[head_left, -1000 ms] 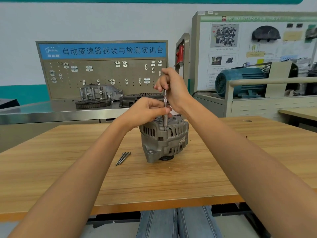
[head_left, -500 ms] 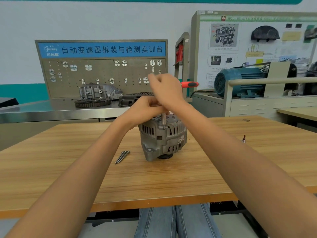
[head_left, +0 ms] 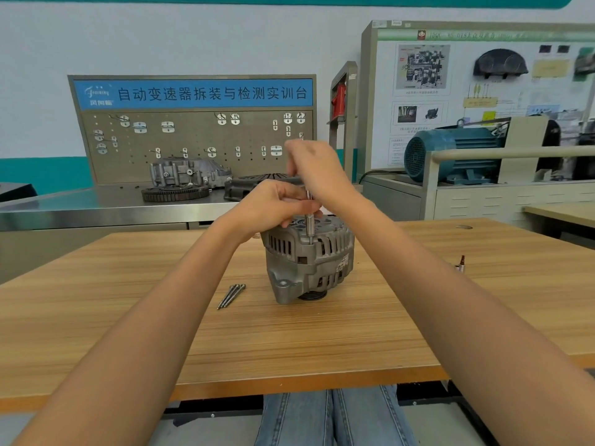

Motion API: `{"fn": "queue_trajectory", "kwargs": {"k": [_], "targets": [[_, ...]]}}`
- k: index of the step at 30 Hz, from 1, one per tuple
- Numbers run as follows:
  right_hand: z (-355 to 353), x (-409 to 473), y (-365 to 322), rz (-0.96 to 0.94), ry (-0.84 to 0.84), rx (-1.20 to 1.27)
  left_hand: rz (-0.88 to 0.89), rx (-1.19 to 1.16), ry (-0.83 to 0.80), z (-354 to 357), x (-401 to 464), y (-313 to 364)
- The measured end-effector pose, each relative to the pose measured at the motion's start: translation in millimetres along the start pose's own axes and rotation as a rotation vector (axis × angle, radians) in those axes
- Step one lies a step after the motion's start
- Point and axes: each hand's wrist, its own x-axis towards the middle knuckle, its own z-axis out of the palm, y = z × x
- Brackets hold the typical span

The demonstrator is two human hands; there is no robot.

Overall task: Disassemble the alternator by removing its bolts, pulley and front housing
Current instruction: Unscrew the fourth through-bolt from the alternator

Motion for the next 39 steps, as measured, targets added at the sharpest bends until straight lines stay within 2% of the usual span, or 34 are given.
{"fn": "queue_trajectory", "kwargs": {"k": [2, 3, 4, 6, 12, 15, 17, 20, 22, 24, 28, 30, 31, 34, 36, 37, 39], "targets": [[8.0, -9.3, 2.2, -0.119, 0.099, -0.653, -0.031, 0.074, 0.099, 1.4, 4.7, -1.9], [12.5, -14.7, 2.3, -0.118, 0.169, -0.871, -0.036, 0.12, 0.127, 2.2, 6.3, -2.0], [16.1, -19.2, 2.4, -0.107, 0.224, -0.985, -0.028, 0.145, 0.134, 3.6, 7.2, -1.8], [20.2, -22.4, 2.7, -0.138, 0.292, -0.987, 0.001, 0.152, 0.117, 4.4, 8.1, -1.5], [22.5, -17.9, 6.5, -0.188, 0.305, -0.867, 0.046, 0.132, 0.098, 2.7, 6.9, -4.4], [19.5, -13.4, 7.3, -0.204, 0.298, -0.627, 0.054, 0.108, 0.074, 3.3, 7.4, -5.1], [12.8, -9.3, 6.7, -0.154, 0.231, -0.28, 0.019, 0.051, 0.066, 3.5, 6.6, -5.2], [3.3, -6.3, 3.2, 0.039, 0.117, 0.347, -0.009, 0.041, 0.034, 3.6, 6.2, -5.5], [0.2, -2.1, 4.5, 0.128, 0.063, 0.655, 0.009, 0.021, 0.012, 2.3, 4.7, -4.2], [-2.9, 1.4, 5.4, 0.176, 0.024, 0.845, 0.022, -0.018, 0.002, 0.1, 3.1, -3.2], [-8.6, 4.9, 7.0, 0.235, -0.022, 1.041, 0.01, -0.016, -0.011, 0.0, 3.6, -3.3], [-8.3, 4.4, 6.5, 0.22, -0.018, 0.895, -0.003, -0.029, -0.003, 2.1, 5.0, -4.7], [-5.7, 2.4, 4.5, 0.183, -0.006, 0.698, -0.003, -0.027, 0.01, 2.5, 5.2, -5.6], [7.7, -8.4, 2.6, -0.045, 0.122, -0.216, 0.026, 0.008, 0.075, 3.9, 4.7, -6.6], [16.2, -16.7, 1.8, -0.1, 0.254, -0.779, 0.059, 0.036, 0.108, 4.0, 4.5, -4.7], [18.8, -19.5, 1.2, -0.087, 0.295, -0.915, 0.077, 0.05, 0.111, 4.2, 3.9, -3.2], [21.5, -23.0, -0.1, -0.099, 0.329, -0.961, 0.096, 0.068, 0.115, 4.4, 3.0, -1.2]]}}
